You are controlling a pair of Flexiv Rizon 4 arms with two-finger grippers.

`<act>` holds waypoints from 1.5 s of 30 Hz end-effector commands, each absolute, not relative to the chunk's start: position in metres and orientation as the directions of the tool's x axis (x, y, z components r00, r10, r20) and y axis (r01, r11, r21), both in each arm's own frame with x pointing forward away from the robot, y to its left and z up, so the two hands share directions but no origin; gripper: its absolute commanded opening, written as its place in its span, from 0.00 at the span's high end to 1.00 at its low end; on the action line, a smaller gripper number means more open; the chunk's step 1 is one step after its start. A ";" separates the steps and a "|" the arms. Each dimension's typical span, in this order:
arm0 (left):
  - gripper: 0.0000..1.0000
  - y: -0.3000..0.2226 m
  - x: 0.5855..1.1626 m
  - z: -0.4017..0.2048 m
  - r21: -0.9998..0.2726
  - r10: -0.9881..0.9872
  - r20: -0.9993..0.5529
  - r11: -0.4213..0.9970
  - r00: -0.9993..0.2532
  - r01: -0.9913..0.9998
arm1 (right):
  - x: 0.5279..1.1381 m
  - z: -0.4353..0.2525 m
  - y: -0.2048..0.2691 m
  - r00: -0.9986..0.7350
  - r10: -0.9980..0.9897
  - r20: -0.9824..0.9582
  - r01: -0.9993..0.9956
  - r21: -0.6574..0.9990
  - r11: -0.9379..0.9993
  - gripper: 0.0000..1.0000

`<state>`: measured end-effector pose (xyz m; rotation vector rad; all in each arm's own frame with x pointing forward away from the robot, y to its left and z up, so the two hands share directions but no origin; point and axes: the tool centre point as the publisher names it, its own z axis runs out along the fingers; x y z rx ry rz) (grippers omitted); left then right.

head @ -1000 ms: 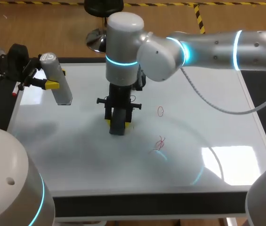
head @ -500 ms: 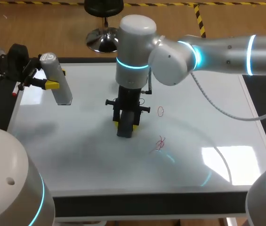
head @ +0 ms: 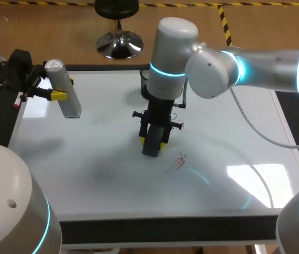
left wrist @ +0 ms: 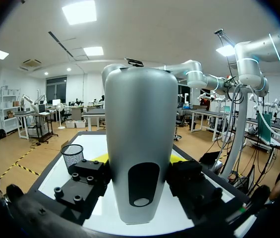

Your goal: Pick up the inspection probe, press it on each red-marked spot on the whiteboard one by one, put down the probe, pick up the eraser, and wipe off all the red marks.

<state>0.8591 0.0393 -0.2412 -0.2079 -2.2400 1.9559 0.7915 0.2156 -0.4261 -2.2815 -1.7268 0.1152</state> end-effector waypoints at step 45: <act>1.00 0.040 0.860 -0.241 -0.991 0.212 0.028 0.133 -0.977 0.001 | 0.765 -0.372 0.216 0.221 0.975 -0.026 0.972 -0.078 -0.223 1.00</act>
